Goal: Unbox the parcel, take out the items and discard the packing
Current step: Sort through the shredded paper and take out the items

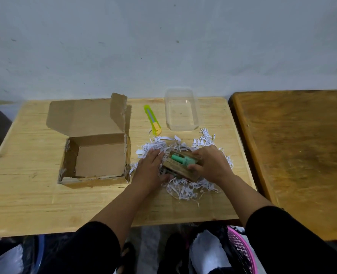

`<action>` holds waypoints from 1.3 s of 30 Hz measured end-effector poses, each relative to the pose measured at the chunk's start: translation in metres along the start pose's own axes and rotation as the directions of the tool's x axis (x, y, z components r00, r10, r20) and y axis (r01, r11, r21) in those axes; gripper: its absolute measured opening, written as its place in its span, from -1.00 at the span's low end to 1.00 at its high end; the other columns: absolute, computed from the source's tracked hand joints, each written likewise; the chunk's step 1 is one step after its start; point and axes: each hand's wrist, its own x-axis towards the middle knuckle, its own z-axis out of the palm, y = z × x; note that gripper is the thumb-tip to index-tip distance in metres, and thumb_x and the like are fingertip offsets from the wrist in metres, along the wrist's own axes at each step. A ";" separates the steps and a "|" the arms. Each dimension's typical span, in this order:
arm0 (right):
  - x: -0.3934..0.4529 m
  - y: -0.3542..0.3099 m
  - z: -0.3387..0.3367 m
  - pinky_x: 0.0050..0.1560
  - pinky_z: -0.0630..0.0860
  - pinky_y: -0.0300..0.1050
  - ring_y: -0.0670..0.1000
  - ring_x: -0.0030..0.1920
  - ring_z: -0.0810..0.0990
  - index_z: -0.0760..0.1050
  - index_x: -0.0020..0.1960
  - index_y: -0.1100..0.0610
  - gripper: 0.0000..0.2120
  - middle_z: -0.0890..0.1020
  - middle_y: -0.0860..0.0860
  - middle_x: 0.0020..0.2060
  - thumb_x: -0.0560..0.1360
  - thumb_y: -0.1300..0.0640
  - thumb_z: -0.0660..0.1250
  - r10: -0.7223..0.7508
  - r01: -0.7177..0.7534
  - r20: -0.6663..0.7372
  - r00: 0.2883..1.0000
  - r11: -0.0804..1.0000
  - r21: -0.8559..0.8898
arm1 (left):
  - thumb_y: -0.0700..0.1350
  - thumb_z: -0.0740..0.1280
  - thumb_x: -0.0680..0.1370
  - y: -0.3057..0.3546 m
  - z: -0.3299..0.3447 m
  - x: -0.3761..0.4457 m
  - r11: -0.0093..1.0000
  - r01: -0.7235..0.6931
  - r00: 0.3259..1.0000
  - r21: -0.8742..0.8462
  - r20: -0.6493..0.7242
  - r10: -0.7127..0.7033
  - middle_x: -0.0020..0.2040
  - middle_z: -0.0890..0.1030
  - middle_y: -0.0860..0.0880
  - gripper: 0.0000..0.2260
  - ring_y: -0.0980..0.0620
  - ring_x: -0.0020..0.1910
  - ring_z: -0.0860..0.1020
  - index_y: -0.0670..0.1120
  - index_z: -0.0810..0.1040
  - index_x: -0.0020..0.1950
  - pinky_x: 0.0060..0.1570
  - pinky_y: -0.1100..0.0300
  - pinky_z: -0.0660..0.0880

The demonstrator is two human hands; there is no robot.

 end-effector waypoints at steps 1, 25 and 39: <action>-0.001 0.002 0.002 -0.08 0.46 -0.02 0.08 -0.05 0.49 0.57 0.09 0.05 -0.63 0.65 0.04 -0.11 0.35 -0.09 0.43 -0.002 0.002 0.001 1.000 1.000 0.009 | 0.15 0.34 0.46 0.000 0.000 0.000 1.000 0.001 1.000 0.003 0.000 -0.001 0.55 0.02 -0.01 -0.23 0.00 0.53 -0.09 -0.07 0.04 0.52 0.45 -0.04 0.01; -0.015 -0.005 -0.017 0.07 0.31 -0.13 0.03 0.14 0.40 0.50 0.21 0.07 -0.59 0.58 0.03 0.06 0.40 0.00 0.42 0.182 -0.153 -0.203 0.962 0.977 0.150 | 0.18 0.28 0.49 -0.004 0.008 -0.004 1.000 0.016 1.000 -0.016 -0.009 -0.016 0.56 -0.05 0.02 -0.25 0.04 0.53 -0.16 -0.03 -0.02 0.53 0.46 -0.06 -0.13; 0.042 0.024 -0.022 0.23 0.49 -0.04 0.08 0.21 0.50 0.47 0.26 0.17 -0.58 0.54 0.10 0.19 0.43 0.14 0.42 0.721 -0.331 -0.275 0.636 0.576 0.747 | 0.17 0.31 0.47 0.000 0.012 -0.002 1.000 0.002 0.997 0.005 -0.074 -0.001 0.55 0.00 0.03 -0.24 0.05 0.53 -0.13 -0.04 0.03 0.52 0.46 -0.03 -0.08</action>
